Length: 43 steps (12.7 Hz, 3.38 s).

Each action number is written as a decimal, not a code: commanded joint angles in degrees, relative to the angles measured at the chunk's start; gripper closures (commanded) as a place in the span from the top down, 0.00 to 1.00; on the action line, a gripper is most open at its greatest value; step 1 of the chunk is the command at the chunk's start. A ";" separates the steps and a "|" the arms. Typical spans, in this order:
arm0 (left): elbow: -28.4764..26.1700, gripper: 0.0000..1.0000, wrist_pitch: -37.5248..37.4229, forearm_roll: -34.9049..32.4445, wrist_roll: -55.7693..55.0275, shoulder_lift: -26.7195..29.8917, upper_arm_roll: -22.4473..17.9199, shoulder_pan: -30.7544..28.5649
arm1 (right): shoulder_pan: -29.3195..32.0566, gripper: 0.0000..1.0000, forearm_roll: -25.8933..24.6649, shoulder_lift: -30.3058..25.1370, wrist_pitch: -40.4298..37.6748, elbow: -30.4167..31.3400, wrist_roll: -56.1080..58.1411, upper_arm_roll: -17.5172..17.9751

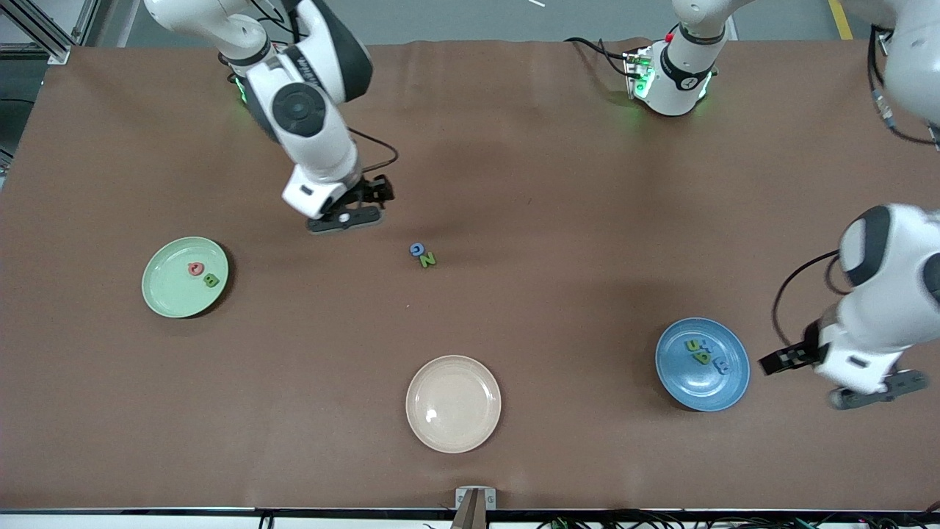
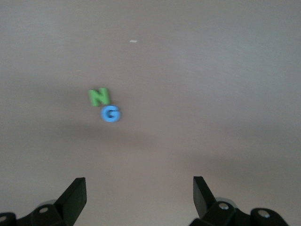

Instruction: Sort upper and lower case letters into plates

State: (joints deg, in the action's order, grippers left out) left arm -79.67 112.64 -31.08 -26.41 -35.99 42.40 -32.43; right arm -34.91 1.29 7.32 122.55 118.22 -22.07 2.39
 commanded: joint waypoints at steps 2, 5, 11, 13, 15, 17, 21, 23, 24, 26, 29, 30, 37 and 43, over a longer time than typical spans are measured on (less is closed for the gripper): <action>-1.98 1.00 -7.66 4.17 4.43 10.04 1.01 -0.80 | -6.39 1.00 -1.45 6.46 10.31 0.00 1.67 -0.81; -2.06 1.00 -16.46 8.74 9.08 16.90 1.28 -0.80 | -6.75 1.00 -2.34 13.23 15.17 -2.98 3.08 -0.81; -2.85 1.00 -24.74 19.64 19.29 29.12 -2.04 0.68 | -6.58 0.99 -4.54 22.29 18.85 -8.97 5.36 -0.81; -3.73 1.00 -26.05 24.11 19.82 32.02 -14.90 10.56 | -5.79 0.99 -4.54 23.44 19.92 -8.97 7.99 -0.89; -8.37 1.00 -26.15 28.61 20.35 36.41 -27.32 20.95 | -5.78 0.98 -4.54 24.06 20.09 -8.97 8.36 -0.98; -10.93 1.00 -26.15 29.50 20.26 38.44 -32.37 25.73 | -5.78 0.95 -4.54 24.85 20.79 -9.06 8.36 -0.98; -11.21 1.00 -25.54 29.85 20.26 38.28 -32.29 25.92 | -5.61 0.92 -4.54 27.04 20.88 -10.72 8.36 -1.16; -11.20 1.00 -25.19 29.85 20.26 38.28 -31.77 26.10 | -5.52 0.90 -4.54 27.75 20.88 -11.08 8.36 -1.16; -11.20 1.00 -25.18 29.85 20.26 38.36 -31.76 26.10 | -5.35 0.90 -4.54 27.92 20.88 -11.08 8.36 -1.16; -11.47 1.00 -25.27 29.94 20.26 38.36 -31.76 25.84 | -5.17 0.90 -4.54 28.45 20.80 -11.08 8.36 -1.24; -11.47 1.00 -25.62 29.94 20.17 38.28 -31.76 25.92 | -4.55 0.87 -4.45 28.98 20.80 -11.43 8.36 -1.25; -11.56 1.00 -26.06 29.94 20.35 38.28 -31.85 25.75 | -4.55 0.83 -4.45 29.15 20.88 -11.69 8.36 -1.25; -11.12 1.00 -25.01 29.42 20.17 37.92 -30.45 26.19 | -4.64 0.58 -4.36 29.77 20.80 -12.22 8.27 -1.16; -11.20 1.00 -22.29 29.41 17.98 37.66 -29.14 26.27 | -4.55 0.25 -4.10 29.77 20.71 -12.22 8.01 -1.16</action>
State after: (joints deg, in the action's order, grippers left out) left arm -90.32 89.30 -2.32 -7.14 1.31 12.11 -6.04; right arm -40.22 -2.47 36.22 143.00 106.04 -14.05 0.87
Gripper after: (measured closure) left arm 0.000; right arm 0.661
